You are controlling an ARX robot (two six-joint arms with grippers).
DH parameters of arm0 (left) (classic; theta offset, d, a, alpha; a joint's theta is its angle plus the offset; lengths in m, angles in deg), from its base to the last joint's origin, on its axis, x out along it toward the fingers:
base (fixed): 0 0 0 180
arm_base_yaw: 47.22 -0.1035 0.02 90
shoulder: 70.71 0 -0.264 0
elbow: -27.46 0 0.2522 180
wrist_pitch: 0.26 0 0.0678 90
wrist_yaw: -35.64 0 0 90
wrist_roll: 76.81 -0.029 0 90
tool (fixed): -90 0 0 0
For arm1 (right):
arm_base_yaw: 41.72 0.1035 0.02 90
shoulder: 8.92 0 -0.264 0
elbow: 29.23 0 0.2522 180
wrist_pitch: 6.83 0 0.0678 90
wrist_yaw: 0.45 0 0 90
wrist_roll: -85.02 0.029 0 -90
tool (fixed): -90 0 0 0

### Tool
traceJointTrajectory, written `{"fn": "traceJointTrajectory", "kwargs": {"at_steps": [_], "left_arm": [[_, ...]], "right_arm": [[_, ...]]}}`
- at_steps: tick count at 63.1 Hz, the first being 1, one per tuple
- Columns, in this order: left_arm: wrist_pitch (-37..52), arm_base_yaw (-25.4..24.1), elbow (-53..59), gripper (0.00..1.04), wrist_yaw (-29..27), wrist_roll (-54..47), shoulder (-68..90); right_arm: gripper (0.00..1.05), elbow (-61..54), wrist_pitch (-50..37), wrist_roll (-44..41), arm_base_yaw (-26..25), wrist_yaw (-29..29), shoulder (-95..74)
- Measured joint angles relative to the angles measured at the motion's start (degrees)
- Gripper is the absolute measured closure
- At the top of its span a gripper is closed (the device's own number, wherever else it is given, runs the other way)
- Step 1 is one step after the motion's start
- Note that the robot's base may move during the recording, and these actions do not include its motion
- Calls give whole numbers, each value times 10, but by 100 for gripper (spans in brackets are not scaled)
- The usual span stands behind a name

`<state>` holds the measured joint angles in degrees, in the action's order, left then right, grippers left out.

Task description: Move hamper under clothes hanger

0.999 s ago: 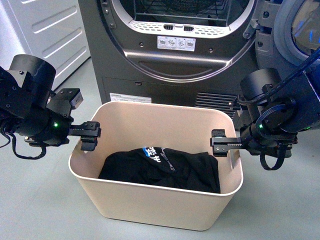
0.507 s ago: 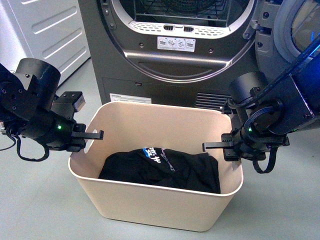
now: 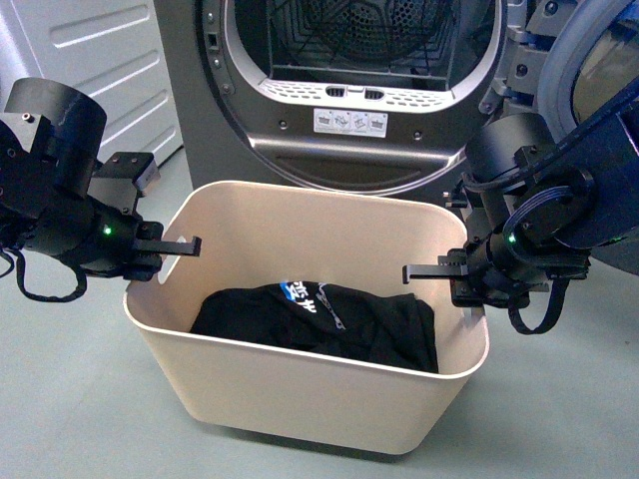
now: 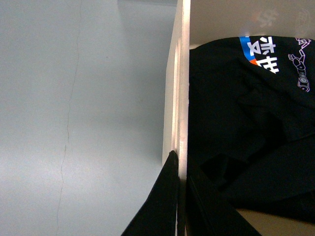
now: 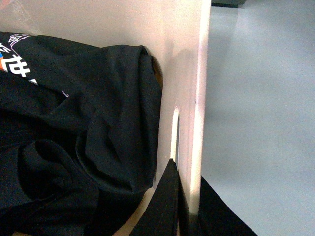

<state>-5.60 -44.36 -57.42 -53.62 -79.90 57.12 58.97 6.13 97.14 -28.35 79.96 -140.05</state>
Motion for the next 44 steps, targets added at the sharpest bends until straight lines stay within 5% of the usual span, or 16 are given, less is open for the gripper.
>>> {"fn": "traceJointTrajectory", "kwargs": {"at_steps": [44], "left_arm": [[0,-12,7,101,-7,0,0]], "right_arm": [[102,-5,0,0,17,12,0]]}}
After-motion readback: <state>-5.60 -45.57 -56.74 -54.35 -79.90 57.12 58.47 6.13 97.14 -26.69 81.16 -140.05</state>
